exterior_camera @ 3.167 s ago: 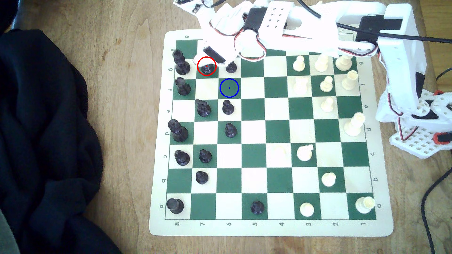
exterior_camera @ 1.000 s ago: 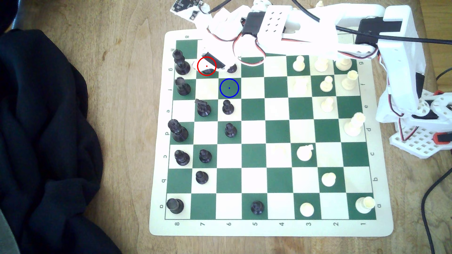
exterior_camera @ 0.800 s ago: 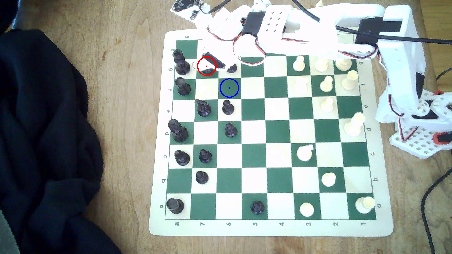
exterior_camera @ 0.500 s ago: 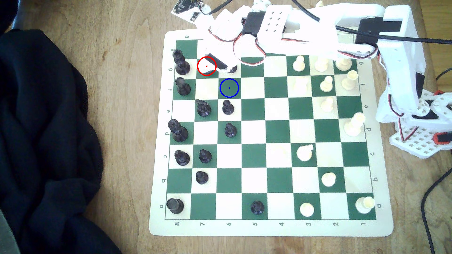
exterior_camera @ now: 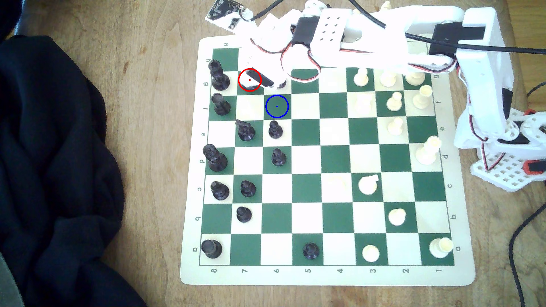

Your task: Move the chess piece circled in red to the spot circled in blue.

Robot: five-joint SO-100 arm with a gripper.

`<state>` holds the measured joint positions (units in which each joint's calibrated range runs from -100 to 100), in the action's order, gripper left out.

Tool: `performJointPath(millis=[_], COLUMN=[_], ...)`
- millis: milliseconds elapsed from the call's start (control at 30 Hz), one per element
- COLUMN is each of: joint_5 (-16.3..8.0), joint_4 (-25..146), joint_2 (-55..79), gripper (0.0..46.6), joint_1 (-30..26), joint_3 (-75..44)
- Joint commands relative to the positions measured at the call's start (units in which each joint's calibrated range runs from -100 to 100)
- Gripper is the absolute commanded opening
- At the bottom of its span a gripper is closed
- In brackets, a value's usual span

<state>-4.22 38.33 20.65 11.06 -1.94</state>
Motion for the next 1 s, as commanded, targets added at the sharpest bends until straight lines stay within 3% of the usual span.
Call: performJointPath(millis=[0,100,300,500,967], joint_5=[0.54,0.54,0.68,0.44,0.15], joint_4=[1.64,3.77,0.82,-6.06,-12.61], joint_2=[-8.60,-13.01,-27.53,-33.22,-28.46], gripper=[0.3,0.3,0.3,0.3,0.3], joint_1=[1.49,1.65,-0.23,-2.18,-3.98], joint_3=[-2.68,-1.77,17.90,32.31,35.13])
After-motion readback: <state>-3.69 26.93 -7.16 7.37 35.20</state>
